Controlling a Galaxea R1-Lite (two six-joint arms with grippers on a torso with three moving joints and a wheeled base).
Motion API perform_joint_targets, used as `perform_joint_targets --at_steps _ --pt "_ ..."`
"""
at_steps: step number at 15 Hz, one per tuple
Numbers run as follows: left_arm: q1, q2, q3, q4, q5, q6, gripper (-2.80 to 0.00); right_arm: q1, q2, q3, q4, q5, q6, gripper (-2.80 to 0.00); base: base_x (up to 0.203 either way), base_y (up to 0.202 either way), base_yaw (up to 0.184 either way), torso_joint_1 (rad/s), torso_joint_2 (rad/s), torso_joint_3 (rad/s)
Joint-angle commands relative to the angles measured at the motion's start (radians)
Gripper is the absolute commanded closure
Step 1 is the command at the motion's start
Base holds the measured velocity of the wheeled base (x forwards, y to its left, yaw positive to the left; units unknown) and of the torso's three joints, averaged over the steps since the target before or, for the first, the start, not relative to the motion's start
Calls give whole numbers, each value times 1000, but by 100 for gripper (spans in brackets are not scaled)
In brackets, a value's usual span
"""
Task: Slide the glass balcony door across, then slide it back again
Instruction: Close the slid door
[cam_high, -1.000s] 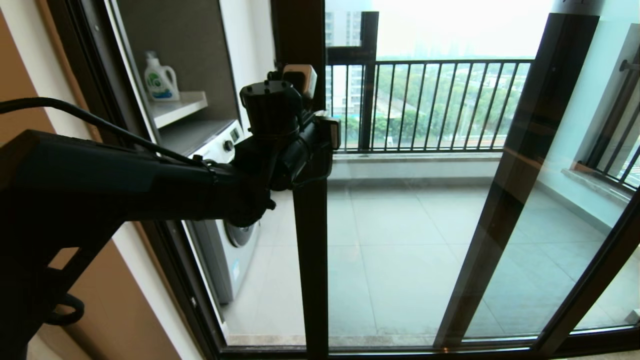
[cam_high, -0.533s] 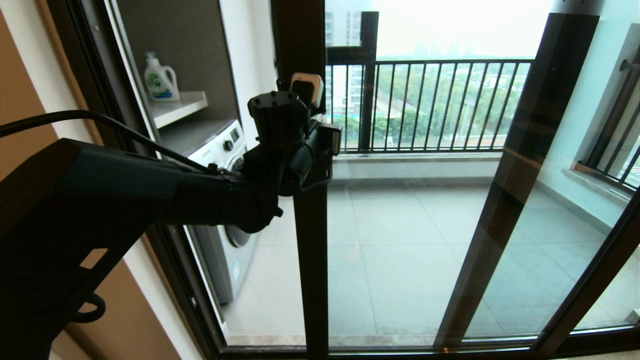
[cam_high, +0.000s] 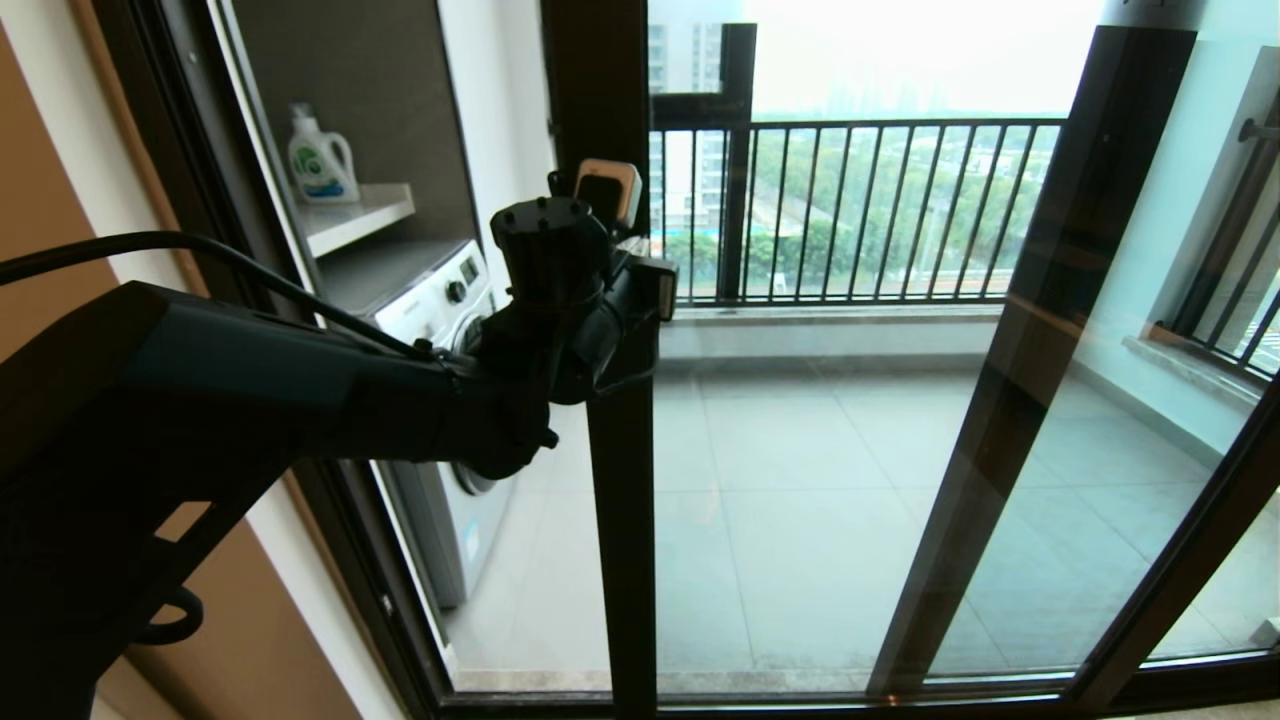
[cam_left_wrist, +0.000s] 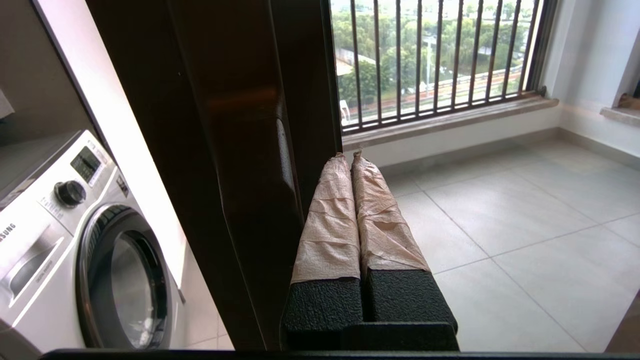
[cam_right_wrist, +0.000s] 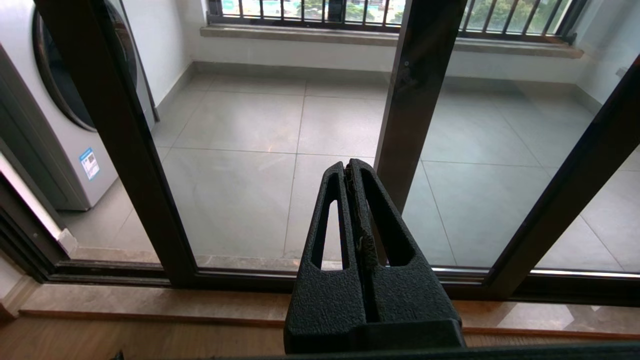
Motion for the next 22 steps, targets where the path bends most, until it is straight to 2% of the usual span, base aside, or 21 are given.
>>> perform_joint_targets --at_steps 1,17,22 --pt "7 -22 18 -3 5 1 0 0 1 0 0 1 -1 0 0 0 0 0 0 0" --pt "127 -55 90 -49 5 -1 0 0 1 0 0 1 -1 0 0 0 0 0 0 0" --pt "183 -103 198 -78 -7 -3 0 0 1 0 0 1 -1 0 0 0 0 0 0 0"
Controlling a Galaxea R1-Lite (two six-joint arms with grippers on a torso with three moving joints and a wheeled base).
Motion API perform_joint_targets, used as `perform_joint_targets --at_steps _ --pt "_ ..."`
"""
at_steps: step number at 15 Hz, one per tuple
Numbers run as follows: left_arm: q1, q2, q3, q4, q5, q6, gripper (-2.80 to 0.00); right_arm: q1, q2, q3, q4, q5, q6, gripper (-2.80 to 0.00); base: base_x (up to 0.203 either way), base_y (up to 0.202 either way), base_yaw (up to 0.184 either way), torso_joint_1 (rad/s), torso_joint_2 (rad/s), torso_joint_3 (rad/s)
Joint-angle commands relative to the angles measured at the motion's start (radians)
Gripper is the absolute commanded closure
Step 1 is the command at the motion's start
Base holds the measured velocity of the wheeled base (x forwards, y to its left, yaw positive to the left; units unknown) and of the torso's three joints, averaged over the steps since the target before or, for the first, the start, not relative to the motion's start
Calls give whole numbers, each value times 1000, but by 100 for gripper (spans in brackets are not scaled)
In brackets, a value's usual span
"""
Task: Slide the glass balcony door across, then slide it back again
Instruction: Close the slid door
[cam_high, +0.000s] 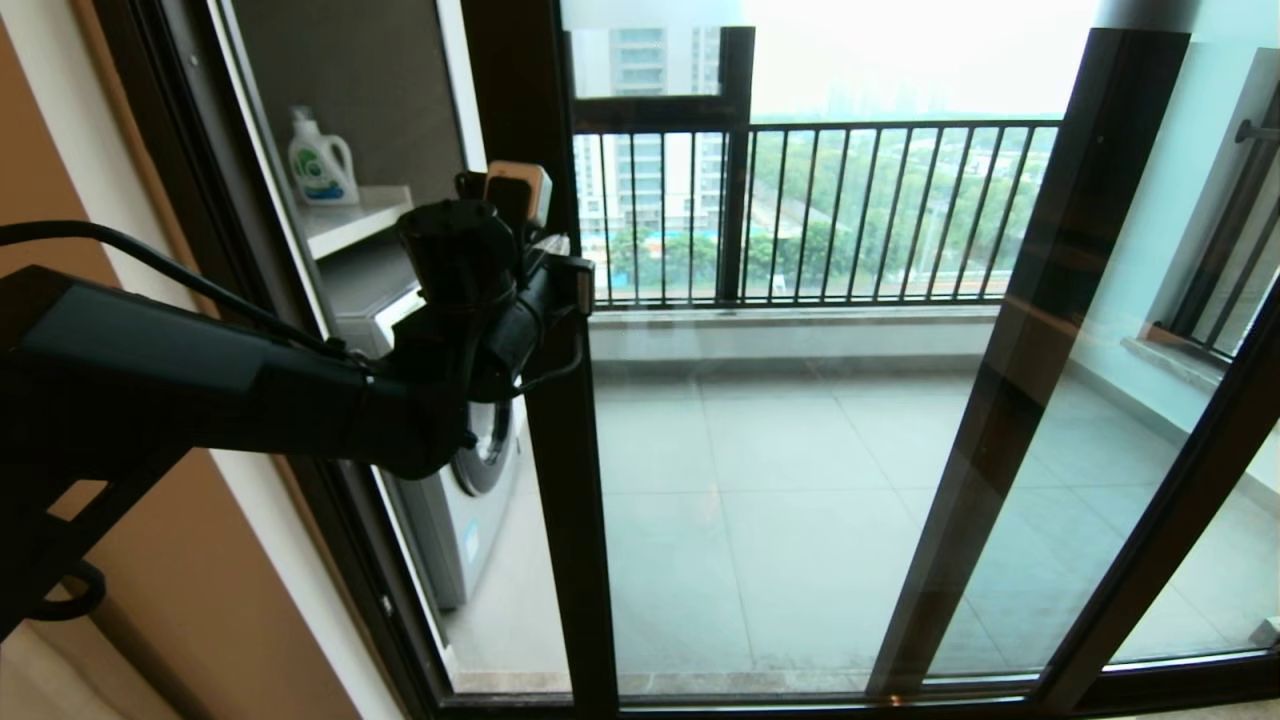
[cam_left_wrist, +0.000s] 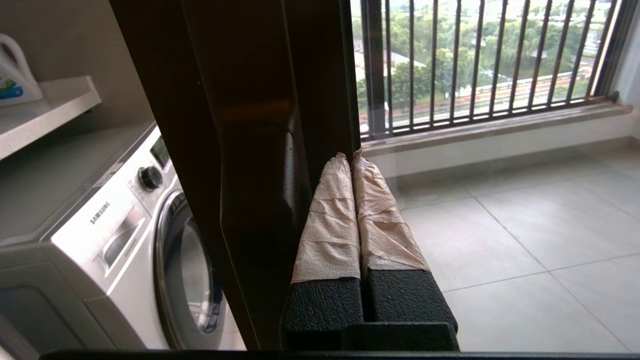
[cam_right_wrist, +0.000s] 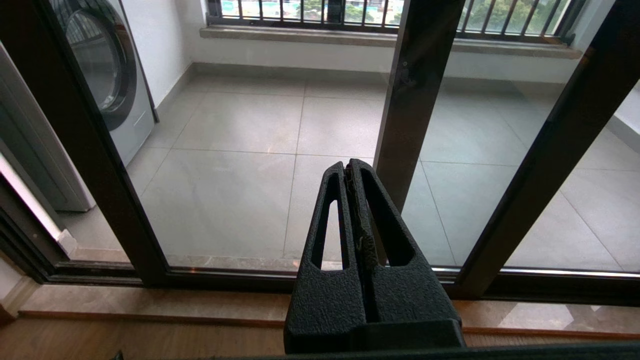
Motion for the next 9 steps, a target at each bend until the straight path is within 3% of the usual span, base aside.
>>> perform_joint_targets --at_steps 1,9 --pt "32 -31 40 2 -3 -2 0 0 1 0 0 1 -1 0 0 0 0 0 0 0" --pt "123 -55 79 1 -26 -39 0 0 1 0 0 1 -1 0 0 0 0 0 0 0"
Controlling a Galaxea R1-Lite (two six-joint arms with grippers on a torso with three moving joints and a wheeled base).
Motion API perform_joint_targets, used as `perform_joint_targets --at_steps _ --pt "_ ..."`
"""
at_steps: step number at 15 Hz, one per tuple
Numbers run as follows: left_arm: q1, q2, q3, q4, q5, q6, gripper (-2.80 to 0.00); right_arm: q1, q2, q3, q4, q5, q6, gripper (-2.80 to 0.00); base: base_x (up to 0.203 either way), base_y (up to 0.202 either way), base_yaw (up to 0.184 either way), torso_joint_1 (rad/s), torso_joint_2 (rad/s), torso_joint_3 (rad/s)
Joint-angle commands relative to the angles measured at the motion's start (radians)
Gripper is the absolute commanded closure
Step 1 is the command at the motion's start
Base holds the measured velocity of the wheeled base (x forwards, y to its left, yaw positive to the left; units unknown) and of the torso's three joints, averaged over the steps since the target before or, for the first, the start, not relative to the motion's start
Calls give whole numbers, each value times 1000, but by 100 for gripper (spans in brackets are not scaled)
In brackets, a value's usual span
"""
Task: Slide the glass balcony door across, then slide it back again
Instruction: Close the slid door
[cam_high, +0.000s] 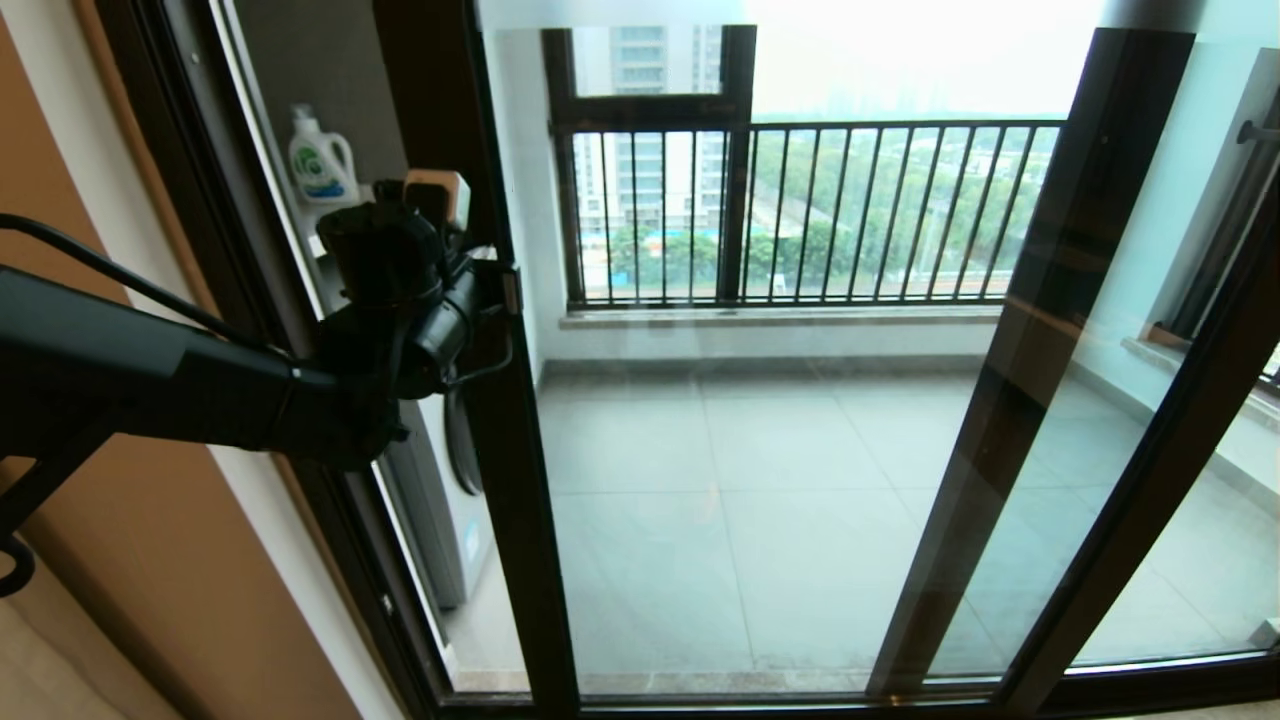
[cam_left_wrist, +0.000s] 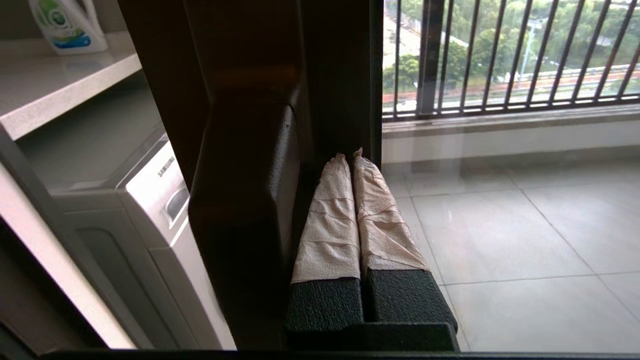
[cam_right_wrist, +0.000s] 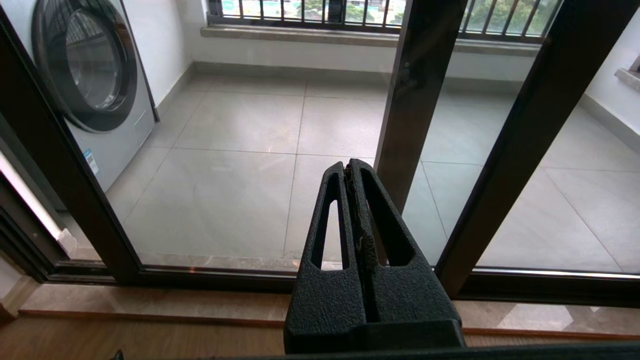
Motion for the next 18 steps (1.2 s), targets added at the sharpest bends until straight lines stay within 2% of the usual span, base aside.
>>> perform_joint_targets --at_steps 1,5,10,13,18 --pt "18 -7 1 -8 -9 1 0 0 1 0 0 1 -1 0 0 0 0 0 0 0" --pt "93 -22 7 -8 -43 1 0 0 1 0 0 1 -1 0 0 0 0 0 0 0" --pt "165 -49 79 -10 -98 -7 0 0 1 0 0 1 -1 0 0 0 0 0 0 0" --pt "203 -51 85 -10 -105 -19 0 0 1 0 0 1 -1 0 0 0 0 0 0 0" --pt "274 -46 85 -60 -143 -14 0 0 1 0 0 1 -1 0 0 0 0 0 0 0"
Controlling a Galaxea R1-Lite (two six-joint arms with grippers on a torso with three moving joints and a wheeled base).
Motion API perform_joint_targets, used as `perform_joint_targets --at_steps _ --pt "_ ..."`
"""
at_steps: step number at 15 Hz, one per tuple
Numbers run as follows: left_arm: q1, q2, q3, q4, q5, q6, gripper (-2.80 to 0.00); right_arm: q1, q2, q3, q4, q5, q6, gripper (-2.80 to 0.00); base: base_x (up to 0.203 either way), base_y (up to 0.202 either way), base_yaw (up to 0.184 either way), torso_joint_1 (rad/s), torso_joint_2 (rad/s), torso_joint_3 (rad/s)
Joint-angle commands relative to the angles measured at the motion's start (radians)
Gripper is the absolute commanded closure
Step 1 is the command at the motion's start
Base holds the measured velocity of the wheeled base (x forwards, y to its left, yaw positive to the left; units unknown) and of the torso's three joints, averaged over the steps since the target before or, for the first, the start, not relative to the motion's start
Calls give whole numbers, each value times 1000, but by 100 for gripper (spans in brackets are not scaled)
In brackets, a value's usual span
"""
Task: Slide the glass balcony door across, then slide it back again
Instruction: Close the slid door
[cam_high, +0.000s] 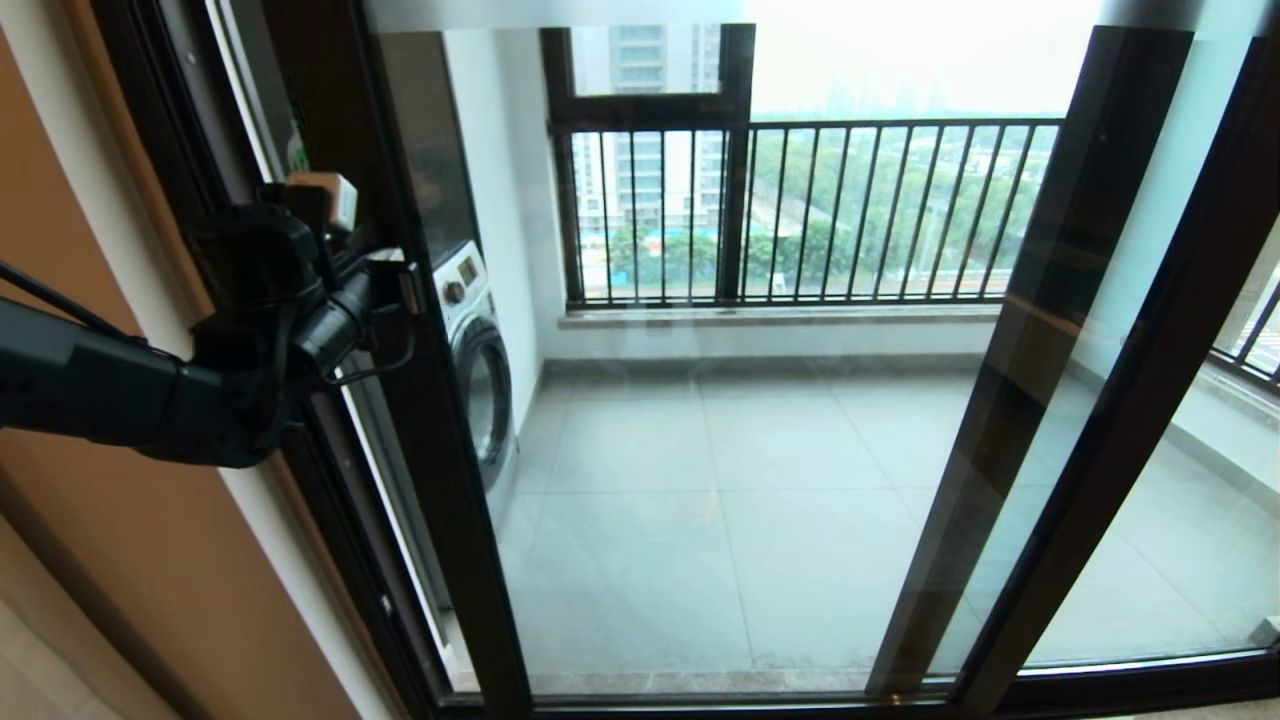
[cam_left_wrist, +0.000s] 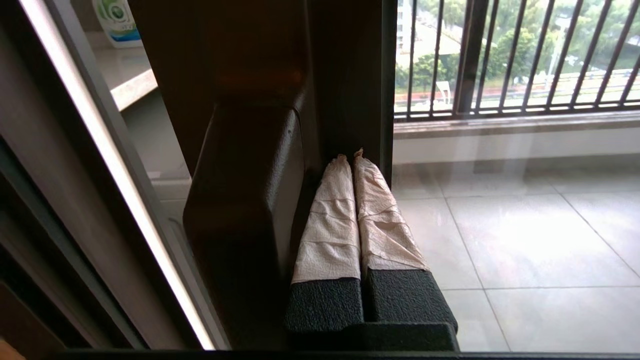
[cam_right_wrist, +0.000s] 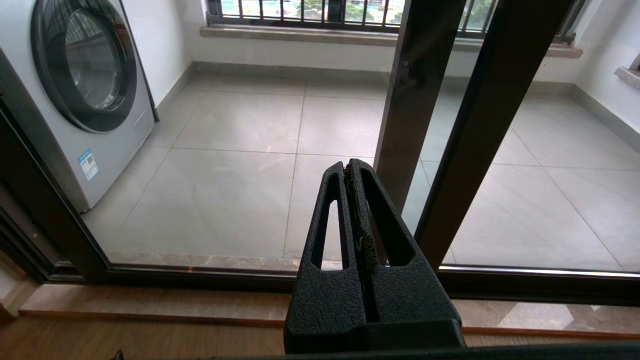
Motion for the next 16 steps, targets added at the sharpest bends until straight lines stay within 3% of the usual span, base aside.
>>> perform_joint_targets --at_steps 1,16 --pt "31 5 -1 -14 -7 2 0 1 1 0 0 1 -1 0 0 0 0 0 0 0" --pt "170 -9 35 -17 -67 2 0 1 1 0 0 1 -1 0 0 0 0 0 0 0"
